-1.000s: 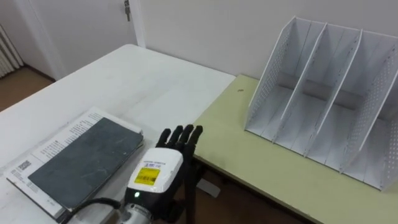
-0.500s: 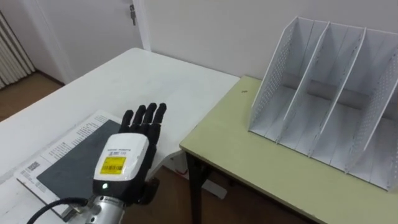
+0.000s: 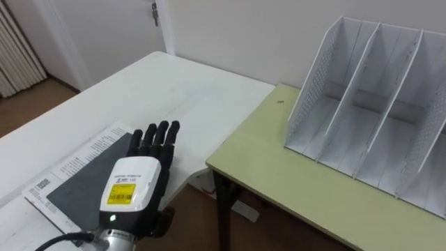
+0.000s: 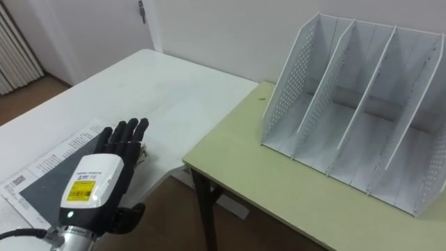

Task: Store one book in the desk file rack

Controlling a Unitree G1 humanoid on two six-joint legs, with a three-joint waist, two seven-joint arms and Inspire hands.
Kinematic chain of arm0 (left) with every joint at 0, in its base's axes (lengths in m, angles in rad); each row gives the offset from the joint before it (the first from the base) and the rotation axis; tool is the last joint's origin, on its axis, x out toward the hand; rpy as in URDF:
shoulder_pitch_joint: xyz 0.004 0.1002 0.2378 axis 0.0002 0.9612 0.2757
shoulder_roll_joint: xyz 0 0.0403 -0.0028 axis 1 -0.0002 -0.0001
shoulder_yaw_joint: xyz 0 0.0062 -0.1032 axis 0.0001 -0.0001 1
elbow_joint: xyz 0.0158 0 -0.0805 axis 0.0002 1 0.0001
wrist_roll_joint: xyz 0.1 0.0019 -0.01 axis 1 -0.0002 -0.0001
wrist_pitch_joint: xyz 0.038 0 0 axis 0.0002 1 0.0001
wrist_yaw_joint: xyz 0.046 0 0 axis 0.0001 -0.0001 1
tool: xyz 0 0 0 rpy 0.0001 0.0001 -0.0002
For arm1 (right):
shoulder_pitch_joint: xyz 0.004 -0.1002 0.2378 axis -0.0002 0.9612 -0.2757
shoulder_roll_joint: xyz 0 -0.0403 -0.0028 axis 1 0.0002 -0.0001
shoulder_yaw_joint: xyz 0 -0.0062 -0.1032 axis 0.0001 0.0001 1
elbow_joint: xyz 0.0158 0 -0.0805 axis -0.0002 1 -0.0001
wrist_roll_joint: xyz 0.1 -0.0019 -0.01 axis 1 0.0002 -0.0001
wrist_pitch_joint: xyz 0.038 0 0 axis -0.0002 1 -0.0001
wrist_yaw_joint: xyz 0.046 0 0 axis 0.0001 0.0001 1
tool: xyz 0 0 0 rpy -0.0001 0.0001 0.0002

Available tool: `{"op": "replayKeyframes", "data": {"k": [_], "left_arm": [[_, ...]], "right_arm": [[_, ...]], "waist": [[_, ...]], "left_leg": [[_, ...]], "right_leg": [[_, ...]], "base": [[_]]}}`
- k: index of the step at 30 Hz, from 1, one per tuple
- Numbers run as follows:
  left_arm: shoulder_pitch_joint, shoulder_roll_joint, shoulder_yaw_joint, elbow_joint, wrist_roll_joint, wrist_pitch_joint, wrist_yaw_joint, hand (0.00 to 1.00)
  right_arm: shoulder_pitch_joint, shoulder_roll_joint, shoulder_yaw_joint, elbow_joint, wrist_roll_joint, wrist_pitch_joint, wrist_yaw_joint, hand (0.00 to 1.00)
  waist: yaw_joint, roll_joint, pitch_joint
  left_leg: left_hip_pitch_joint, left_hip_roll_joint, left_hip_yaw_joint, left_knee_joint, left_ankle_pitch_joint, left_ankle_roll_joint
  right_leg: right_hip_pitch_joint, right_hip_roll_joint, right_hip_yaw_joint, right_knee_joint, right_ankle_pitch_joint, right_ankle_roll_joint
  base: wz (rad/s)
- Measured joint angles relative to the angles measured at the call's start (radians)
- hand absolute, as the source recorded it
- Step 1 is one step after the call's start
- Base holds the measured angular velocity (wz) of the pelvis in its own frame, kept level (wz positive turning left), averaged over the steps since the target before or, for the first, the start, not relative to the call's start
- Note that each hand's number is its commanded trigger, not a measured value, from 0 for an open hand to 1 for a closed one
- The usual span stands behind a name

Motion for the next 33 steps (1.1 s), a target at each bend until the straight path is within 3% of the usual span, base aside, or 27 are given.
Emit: {"op": "replayKeyframes", "data": {"k": [5,12,20,33], "left_arm": [[0.005,0.002,0.001,0.006,0.0,0.014,0.0,0.0],[0.071,0.002,0.02,0.043,0.0,0.026,-0.009,0.0],[0.072,0.002,0.041,0.067,0.006,0.036,-0.008,0.0],[0.072,0.002,0.076,0.061,0.032,0.048,0.002,0.0]], "right_arm": [[0.004,0.0,0.008,-0.001,0.001,0.009,0.0,0.0],[0.008,0.0,0.008,-0.002,0.004,0.008,0.001,0.0],[0.012,-0.009,0.008,0.0,0.001,0.01,-0.001,0.0],[0.012,-0.013,0.01,0.003,-0.003,0.016,-0.01,0.0]], "waist": [[0.021,-0.011,0.0002],[0.024,-0.006,-0.0022],[0.039,0.005,-0.0071],[0.046,0.006,-0.005]], "left_leg": [[0.001,-0.001,0.0,0.001,0.0,0.0],[0.001,0.0,-0.002,0.001,0.0,0.0],[0.001,-0.001,-0.009,0.001,0.0,0.0],[-0.016,-0.003,-0.041,0.018,0.0,0.0]], "right_leg": [[0.011,0.0,-0.004,0.0,0.0,0.0],[0.009,0.001,-0.004,0.0,0.0,0.0],[0.009,0.002,-0.006,0.0,0.0,0.0],[0.012,-0.002,-0.037,-0.002,0.0,0.0]], "base": [[0.01],[0.0],[0.0],[0.07]]}}
